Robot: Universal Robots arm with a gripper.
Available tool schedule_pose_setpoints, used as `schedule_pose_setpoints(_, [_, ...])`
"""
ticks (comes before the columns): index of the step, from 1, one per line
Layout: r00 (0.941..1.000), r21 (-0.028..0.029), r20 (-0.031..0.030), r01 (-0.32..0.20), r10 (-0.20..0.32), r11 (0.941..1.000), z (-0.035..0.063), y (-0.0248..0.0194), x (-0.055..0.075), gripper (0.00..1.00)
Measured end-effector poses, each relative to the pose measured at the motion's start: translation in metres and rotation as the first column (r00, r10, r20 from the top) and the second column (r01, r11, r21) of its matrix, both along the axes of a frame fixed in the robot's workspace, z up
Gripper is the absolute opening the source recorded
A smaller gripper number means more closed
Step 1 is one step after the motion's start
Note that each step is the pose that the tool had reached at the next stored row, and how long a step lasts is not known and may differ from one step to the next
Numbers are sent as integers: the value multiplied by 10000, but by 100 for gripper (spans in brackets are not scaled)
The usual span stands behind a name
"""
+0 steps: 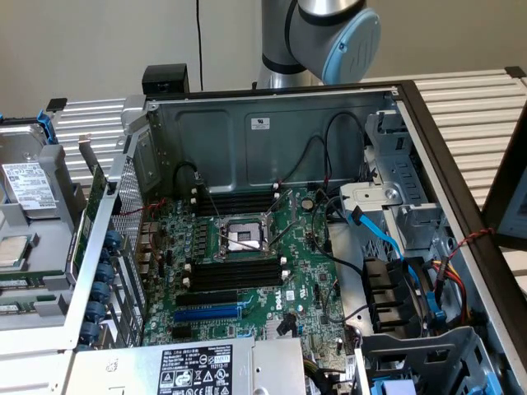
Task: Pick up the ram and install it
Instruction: 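Pick up the ram and move it above insertion slot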
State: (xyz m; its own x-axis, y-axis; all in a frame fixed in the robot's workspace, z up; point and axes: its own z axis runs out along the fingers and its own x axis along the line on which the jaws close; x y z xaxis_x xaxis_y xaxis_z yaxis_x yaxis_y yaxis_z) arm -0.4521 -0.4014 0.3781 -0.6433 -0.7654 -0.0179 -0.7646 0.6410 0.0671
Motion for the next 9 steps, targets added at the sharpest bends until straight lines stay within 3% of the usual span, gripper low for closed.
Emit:
schedule_pose_setpoints(5, [9959,1,0,-908,908,9959,-13,0,0,11])
schedule_pose_setpoints(9, [9867,0,-1,-1623,1623,9867,-22,0,0,11])
